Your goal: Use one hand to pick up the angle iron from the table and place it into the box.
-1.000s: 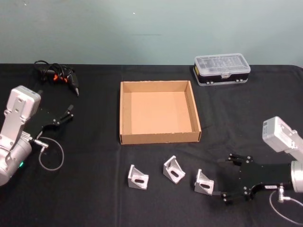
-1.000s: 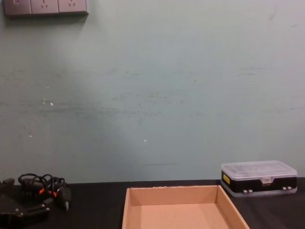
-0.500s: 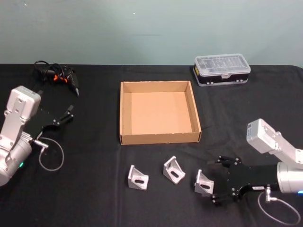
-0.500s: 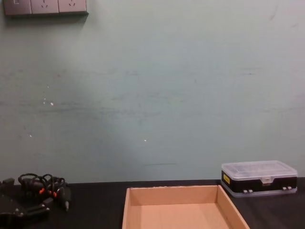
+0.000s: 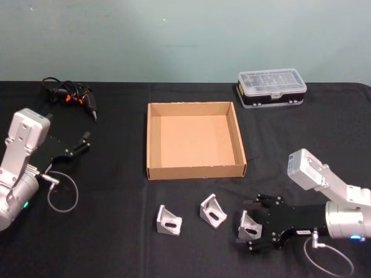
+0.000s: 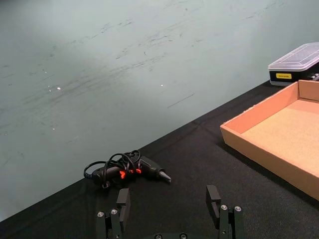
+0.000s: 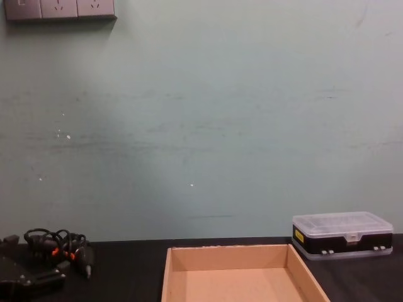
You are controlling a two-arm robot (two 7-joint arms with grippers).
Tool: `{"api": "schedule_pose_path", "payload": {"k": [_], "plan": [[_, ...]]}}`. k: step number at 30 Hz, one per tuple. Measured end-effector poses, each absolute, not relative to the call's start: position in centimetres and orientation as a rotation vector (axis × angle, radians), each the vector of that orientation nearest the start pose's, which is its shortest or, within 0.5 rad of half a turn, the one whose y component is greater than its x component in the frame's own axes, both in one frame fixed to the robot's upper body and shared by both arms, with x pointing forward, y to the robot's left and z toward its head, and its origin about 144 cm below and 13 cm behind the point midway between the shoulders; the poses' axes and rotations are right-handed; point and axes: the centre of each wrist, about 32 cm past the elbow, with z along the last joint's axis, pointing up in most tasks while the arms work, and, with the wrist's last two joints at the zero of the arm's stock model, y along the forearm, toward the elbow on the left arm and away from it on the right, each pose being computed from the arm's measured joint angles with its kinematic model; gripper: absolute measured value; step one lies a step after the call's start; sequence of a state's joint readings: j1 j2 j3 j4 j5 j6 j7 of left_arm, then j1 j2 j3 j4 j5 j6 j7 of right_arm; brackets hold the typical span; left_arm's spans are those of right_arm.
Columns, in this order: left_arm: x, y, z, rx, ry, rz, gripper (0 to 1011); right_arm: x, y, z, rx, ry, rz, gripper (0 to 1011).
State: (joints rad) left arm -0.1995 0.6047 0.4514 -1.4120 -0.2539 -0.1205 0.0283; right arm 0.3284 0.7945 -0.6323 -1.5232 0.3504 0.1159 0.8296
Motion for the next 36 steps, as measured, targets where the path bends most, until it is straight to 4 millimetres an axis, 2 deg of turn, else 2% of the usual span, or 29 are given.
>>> {"api": "schedule_pose_path", "payload": {"k": [14,21,22,33,36], "plan": [[48.86,30.97,113.98,0.304,-0.285,1.248,1000,50.36,-30.98,117.97,-0.560,-0.022,-0.346,1003],[48.86,30.97,113.98,0.304,-0.285,1.248,1000,50.39,-30.83,117.89,-0.560,-0.022,-0.349,863],[48.86,30.97,113.98,0.304,-0.285,1.248,1000,50.38,-30.82,117.88,-0.560,-0.022,-0.349,811],[48.86,30.96,113.98,0.304,-0.285,1.248,1000,50.28,-30.77,117.68,-0.564,-0.025,-0.342,484],[48.86,30.97,113.98,0.304,-0.285,1.248,1000,50.24,-30.75,117.65,-0.564,-0.026,-0.341,452]]}}
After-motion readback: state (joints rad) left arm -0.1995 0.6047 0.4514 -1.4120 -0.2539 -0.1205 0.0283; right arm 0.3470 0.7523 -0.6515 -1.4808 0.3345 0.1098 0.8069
